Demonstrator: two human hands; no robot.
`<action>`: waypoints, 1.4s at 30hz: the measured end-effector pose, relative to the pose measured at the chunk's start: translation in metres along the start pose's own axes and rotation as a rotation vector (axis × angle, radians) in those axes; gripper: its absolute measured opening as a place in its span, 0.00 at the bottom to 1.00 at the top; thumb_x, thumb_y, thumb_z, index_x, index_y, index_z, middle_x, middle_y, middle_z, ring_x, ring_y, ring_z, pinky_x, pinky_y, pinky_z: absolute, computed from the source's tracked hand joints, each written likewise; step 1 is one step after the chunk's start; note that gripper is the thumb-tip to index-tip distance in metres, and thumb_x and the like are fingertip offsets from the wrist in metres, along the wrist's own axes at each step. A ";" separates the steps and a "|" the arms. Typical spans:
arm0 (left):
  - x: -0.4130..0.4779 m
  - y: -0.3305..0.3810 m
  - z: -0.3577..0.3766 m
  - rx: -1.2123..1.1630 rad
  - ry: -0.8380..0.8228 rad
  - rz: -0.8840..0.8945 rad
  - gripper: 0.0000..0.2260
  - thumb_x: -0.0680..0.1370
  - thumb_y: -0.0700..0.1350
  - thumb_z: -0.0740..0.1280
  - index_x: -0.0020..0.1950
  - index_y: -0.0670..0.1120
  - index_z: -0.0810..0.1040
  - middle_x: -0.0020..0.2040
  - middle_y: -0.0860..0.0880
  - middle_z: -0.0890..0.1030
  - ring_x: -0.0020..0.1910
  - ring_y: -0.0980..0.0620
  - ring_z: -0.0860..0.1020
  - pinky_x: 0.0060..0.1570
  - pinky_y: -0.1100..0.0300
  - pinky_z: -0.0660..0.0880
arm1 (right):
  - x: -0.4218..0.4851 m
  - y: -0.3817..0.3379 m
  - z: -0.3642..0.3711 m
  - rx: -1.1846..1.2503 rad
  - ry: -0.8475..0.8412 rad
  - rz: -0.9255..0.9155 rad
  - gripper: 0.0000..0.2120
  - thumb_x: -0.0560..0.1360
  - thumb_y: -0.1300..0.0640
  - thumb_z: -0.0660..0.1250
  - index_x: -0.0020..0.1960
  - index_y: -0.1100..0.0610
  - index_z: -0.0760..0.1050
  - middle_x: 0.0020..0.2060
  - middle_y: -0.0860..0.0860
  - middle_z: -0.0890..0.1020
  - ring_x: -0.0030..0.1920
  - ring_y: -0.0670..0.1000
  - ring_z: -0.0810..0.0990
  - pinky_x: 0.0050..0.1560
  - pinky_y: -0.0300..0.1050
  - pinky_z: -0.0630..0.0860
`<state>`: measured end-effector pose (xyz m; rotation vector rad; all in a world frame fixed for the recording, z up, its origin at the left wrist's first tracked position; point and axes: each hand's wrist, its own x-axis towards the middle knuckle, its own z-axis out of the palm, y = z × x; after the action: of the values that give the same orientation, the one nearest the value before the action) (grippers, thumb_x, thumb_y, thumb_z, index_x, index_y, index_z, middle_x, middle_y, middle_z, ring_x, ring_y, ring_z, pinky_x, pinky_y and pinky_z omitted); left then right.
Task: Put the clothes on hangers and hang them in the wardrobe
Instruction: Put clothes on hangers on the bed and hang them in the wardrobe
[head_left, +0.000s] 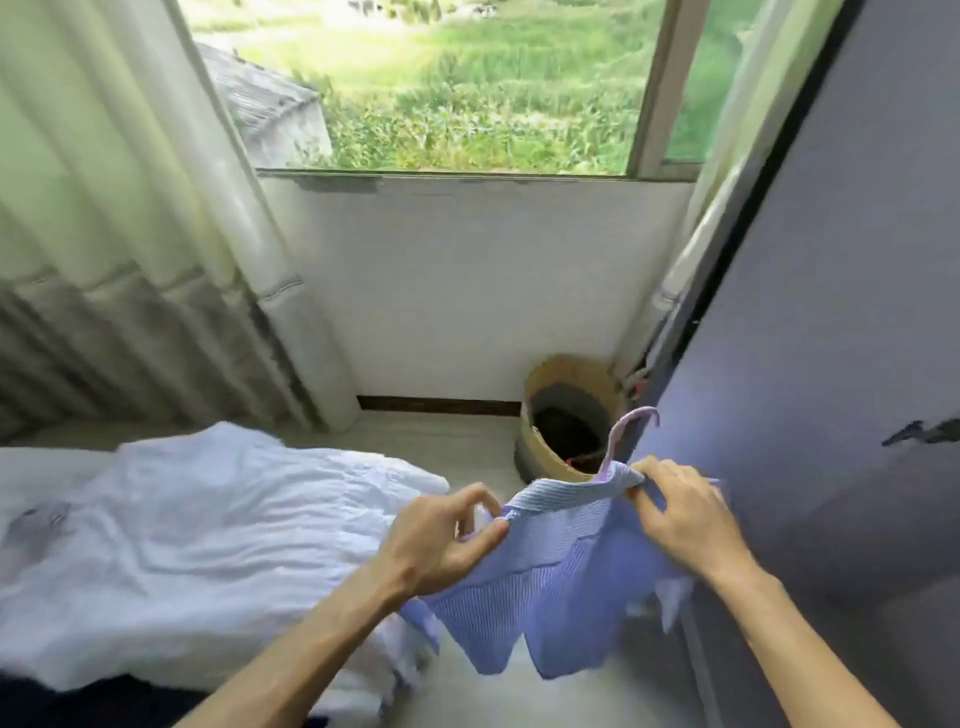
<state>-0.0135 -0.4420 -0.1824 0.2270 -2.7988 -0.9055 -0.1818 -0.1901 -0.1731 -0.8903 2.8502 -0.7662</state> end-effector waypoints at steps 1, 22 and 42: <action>-0.017 -0.012 -0.013 0.016 0.021 -0.061 0.19 0.74 0.68 0.60 0.59 0.59 0.72 0.34 0.59 0.77 0.36 0.55 0.79 0.40 0.57 0.74 | 0.004 -0.019 0.014 0.023 -0.026 -0.060 0.18 0.72 0.40 0.53 0.47 0.48 0.76 0.39 0.44 0.78 0.46 0.54 0.76 0.44 0.51 0.70; -0.269 -0.009 -0.090 -0.378 0.659 -0.840 0.15 0.78 0.53 0.71 0.36 0.46 0.77 0.28 0.54 0.66 0.29 0.56 0.63 0.33 0.63 0.63 | 0.015 -0.290 0.118 0.045 -0.500 -0.807 0.13 0.72 0.35 0.69 0.50 0.42 0.81 0.46 0.42 0.83 0.51 0.50 0.80 0.50 0.48 0.75; -0.456 -0.014 -0.133 0.396 1.278 -1.398 0.26 0.74 0.69 0.59 0.50 0.49 0.81 0.42 0.49 0.82 0.47 0.42 0.80 0.53 0.47 0.72 | -0.052 -0.382 0.245 0.485 -1.076 -0.571 0.12 0.74 0.46 0.73 0.53 0.51 0.79 0.43 0.50 0.86 0.47 0.53 0.84 0.52 0.52 0.79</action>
<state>0.4604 -0.4353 -0.1461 2.0172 -1.2543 -0.0753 0.1083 -0.5410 -0.2097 -1.4404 1.4247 -0.6545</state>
